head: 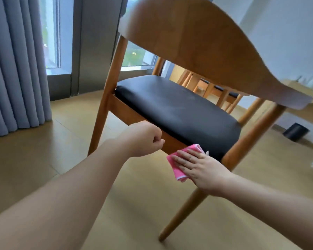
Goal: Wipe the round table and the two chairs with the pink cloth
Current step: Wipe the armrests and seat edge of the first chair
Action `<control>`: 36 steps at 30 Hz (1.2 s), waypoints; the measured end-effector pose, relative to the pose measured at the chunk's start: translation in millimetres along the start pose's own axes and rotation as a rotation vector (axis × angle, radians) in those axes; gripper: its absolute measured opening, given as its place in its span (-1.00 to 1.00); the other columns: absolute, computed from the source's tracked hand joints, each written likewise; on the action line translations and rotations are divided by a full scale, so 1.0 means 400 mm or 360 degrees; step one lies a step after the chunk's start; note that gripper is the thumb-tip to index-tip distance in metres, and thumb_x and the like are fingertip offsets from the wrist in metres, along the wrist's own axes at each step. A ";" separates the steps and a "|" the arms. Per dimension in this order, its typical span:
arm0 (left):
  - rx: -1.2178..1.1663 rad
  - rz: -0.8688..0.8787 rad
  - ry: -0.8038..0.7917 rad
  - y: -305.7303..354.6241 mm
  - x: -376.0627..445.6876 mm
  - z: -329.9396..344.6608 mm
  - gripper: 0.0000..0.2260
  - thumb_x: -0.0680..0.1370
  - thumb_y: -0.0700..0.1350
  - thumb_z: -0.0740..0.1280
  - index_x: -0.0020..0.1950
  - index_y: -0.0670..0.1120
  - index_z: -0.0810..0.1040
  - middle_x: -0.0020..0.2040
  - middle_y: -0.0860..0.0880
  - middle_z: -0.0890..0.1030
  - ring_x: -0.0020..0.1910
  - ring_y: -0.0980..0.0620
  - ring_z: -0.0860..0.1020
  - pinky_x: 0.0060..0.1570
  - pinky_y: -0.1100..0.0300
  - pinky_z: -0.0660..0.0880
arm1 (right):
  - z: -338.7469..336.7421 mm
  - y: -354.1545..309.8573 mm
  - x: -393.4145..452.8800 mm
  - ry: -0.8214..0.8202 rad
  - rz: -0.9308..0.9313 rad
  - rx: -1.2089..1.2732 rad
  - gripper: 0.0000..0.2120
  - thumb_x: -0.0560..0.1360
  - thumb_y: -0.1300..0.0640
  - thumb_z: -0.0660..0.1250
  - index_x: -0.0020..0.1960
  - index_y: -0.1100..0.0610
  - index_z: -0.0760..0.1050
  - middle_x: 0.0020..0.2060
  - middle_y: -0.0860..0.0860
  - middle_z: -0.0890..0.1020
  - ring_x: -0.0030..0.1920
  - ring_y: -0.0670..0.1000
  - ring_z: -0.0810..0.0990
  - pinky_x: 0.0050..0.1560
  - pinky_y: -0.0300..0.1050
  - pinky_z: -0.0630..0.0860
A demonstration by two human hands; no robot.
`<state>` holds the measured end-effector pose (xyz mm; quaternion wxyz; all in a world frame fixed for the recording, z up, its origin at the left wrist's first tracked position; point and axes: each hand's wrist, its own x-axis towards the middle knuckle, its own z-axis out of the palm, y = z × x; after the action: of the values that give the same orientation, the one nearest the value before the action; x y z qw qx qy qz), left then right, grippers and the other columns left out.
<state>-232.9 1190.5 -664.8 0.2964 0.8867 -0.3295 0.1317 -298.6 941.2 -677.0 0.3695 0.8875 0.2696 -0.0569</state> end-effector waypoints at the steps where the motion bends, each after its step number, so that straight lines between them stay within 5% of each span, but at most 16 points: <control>1: 0.0013 0.0060 0.0010 0.028 0.019 0.009 -0.62 0.53 0.01 0.30 -0.47 -0.03 0.35 -0.50 0.01 0.41 -0.48 0.06 0.42 -0.50 0.20 0.35 | 0.015 0.010 -0.042 -0.0034 -0.0021 -0.0016 -0.44 0.65 0.01 -0.04 0.51 -0.02 -0.31 0.46 -0.10 -0.36 0.32 -0.04 -0.60 0.16 -0.03 -0.76; 5: 0.0064 0.0261 -0.0015 0.116 0.072 0.045 -0.60 0.52 0.02 0.30 -0.47 -0.03 0.28 -0.51 0.01 0.37 -0.49 0.05 0.35 -0.48 0.22 0.22 | 0.041 0.048 -0.161 0.0034 -0.0086 -0.0079 -0.44 0.63 0.08 0.05 0.55 0.04 -0.11 0.53 -0.04 -0.15 0.46 0.03 -0.37 0.35 0.08 -0.59; 8: 0.0093 0.0341 -0.0059 0.156 0.090 0.067 -0.60 0.52 0.02 0.29 -0.46 -0.07 0.30 -0.51 -0.01 0.38 -0.48 0.02 0.34 -0.47 0.18 0.30 | 0.037 0.073 -0.214 0.0318 -0.0144 -0.0170 -0.47 0.47 0.07 0.35 0.43 0.04 0.39 0.44 -0.01 0.35 0.47 0.05 0.25 0.52 0.12 -0.05; 10: 0.0121 0.0365 -0.0044 0.187 0.102 0.076 -0.61 0.52 0.02 0.29 -0.45 -0.08 0.29 -0.50 -0.02 0.38 -0.46 0.00 0.34 -0.45 0.15 0.33 | 0.047 0.099 -0.239 0.0456 -0.0157 -0.0170 -0.51 0.45 0.11 0.32 0.38 0.07 0.46 0.39 0.02 0.44 0.41 0.07 0.38 0.46 0.11 0.19; 17: -0.0079 0.0316 -0.0344 0.357 0.120 0.051 -0.81 0.55 -0.02 0.25 -0.23 -0.04 0.50 -0.29 0.08 0.48 -0.29 0.09 0.44 -0.28 0.16 0.43 | 0.019 0.212 -0.300 0.0755 -0.0249 -0.0057 -0.68 0.52 0.20 0.16 0.21 0.17 0.55 0.22 0.13 0.59 0.23 0.19 0.54 0.32 0.18 0.38; 21: -0.0116 0.0112 -0.0615 0.477 0.192 -0.070 -0.77 0.60 -0.06 0.18 -0.22 -0.06 0.50 -0.30 0.08 0.46 -0.28 0.11 0.43 -0.21 0.14 0.43 | -0.104 0.309 -0.373 0.0857 -0.0175 0.0279 -0.70 0.46 0.27 0.18 0.13 0.19 0.58 0.13 0.14 0.62 0.10 0.22 0.59 0.09 0.15 0.52; 25: -0.0114 0.0078 -0.0786 0.622 0.310 -0.254 -0.81 0.59 -0.06 0.18 -0.14 -0.04 0.55 -0.19 0.07 0.53 -0.19 0.08 0.48 -0.14 0.13 0.47 | -0.287 0.464 -0.464 0.0904 -0.0154 0.0575 -0.74 0.51 0.26 0.21 0.14 0.20 0.58 0.08 0.11 0.64 0.04 0.17 0.61 0.06 0.06 0.55; 29: -0.0166 0.0039 -0.0787 0.752 0.458 -0.489 -0.83 0.58 -0.06 0.21 0.01 0.03 0.60 -0.10 0.10 0.56 -0.13 0.10 0.51 -0.11 0.12 0.51 | -0.497 0.658 -0.553 0.0878 0.0065 0.1021 -0.69 0.36 0.29 0.45 0.11 0.21 0.62 0.03 0.09 0.68 -0.06 0.12 0.67 -0.16 -0.01 0.61; 33: -0.0202 -0.0106 -0.0539 0.853 0.582 -0.714 -0.75 0.56 -0.09 0.27 0.20 0.17 0.49 0.06 0.27 0.47 -0.02 0.24 0.47 -0.08 0.43 0.43 | -0.703 0.857 -0.616 0.0867 0.0206 0.1765 -0.73 0.50 0.17 0.35 0.20 0.08 0.57 0.03 -0.07 0.66 -0.01 -0.04 0.63 -0.07 -0.04 0.59; 36: -0.0141 -0.0157 -0.0473 0.898 0.669 -0.867 -0.55 0.52 -0.05 0.37 0.32 0.28 0.31 0.23 0.32 0.37 0.10 0.28 0.44 0.01 0.41 0.48 | -0.844 0.997 -0.609 0.0817 0.0107 0.2207 -0.73 0.57 0.16 0.25 0.24 -0.06 0.50 0.03 -0.20 0.60 0.05 -0.11 0.57 0.03 -0.15 0.54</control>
<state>-283.9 1049.4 -118.6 0.2894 0.8976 -0.3312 -0.0302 -330.8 834.7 -111.3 -0.3491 0.9103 0.2223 0.0065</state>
